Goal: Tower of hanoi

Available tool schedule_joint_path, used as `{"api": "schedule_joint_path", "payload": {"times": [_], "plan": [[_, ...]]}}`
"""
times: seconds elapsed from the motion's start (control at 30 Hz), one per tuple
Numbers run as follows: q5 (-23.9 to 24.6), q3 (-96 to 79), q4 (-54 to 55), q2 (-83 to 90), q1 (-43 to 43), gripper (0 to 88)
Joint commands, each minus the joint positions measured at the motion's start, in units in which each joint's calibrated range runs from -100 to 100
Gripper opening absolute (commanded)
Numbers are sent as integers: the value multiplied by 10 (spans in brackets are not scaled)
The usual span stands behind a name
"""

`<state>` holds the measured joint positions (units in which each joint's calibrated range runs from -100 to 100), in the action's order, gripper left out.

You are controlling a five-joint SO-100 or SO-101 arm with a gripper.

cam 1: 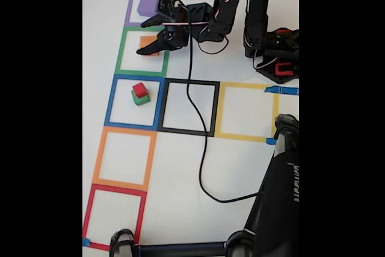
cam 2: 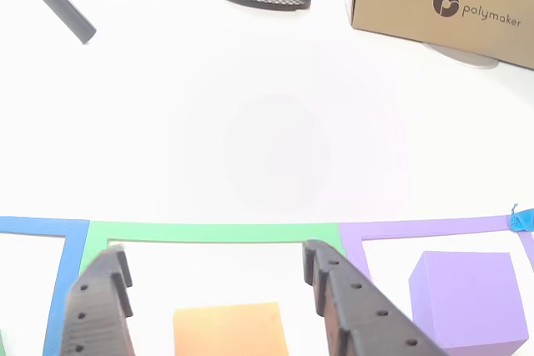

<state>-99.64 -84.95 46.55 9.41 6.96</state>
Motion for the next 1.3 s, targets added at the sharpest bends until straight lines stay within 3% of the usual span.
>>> {"api": "schedule_joint_path", "payload": {"times": [0.0,0.2,0.33,0.57,0.77,1.1,1.27], "plan": [[-4,-6,-126,146,4,135],[-4,43,-425,358,7,18],[-4,136,-623,441,-6,2],[-4,427,-1002,446,-34,1],[-4,681,-1240,419,-78,1],[-4,950,-1463,369,-160,1],[-4,960,-1464,368,-171,1]]}}
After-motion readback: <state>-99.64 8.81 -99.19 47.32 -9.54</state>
